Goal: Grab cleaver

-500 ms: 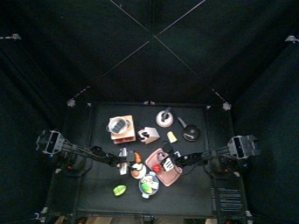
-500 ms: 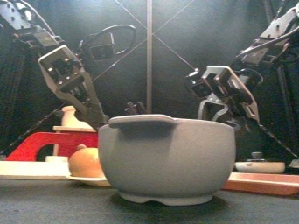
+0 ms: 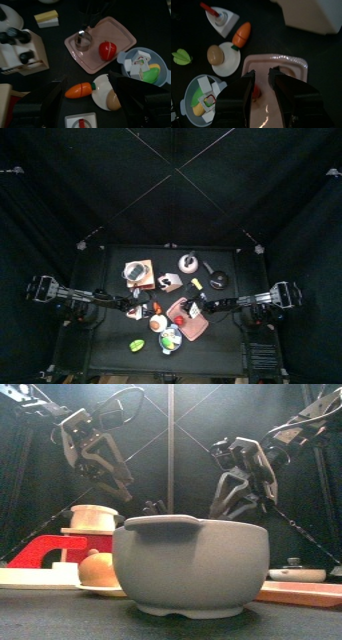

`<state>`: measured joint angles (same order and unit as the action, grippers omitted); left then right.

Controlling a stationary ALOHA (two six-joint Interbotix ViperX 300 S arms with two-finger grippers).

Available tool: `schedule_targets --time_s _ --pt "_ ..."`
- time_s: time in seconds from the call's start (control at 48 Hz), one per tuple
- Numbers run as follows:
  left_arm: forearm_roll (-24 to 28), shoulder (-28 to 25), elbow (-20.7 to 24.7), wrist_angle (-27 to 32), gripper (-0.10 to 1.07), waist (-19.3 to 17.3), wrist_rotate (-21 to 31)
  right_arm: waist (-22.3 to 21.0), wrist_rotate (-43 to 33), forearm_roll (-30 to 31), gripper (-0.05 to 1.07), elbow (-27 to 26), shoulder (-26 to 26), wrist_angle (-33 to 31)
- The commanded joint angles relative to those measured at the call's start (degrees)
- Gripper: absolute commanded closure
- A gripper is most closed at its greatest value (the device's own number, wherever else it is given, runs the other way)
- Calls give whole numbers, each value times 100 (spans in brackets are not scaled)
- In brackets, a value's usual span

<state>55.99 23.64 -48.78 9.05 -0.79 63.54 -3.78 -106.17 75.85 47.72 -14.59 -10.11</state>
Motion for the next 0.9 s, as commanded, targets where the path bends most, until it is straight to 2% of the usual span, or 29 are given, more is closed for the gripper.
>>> schedule_targets --time_s 0.0,0.167,0.396,0.646,0.875 --pt "44 185 141 -18 0 -193 0 -299 -9 492 32 -141 -255 0" --pt "193 334 176 -18 0 -536 18 -817 -35 923 32 -158 -290 -44" --pt "220 246 352 -35 0 -976 26 -1424 -53 703 33 -185 -220 -70" --pt "290 44 624 -44 2 -1415 26 -1529 -18 721 41 -272 0 -62" --pt "466 -431 976 -44 2 -1837 -9 -1529 -18 809 42 -466 281 -35"
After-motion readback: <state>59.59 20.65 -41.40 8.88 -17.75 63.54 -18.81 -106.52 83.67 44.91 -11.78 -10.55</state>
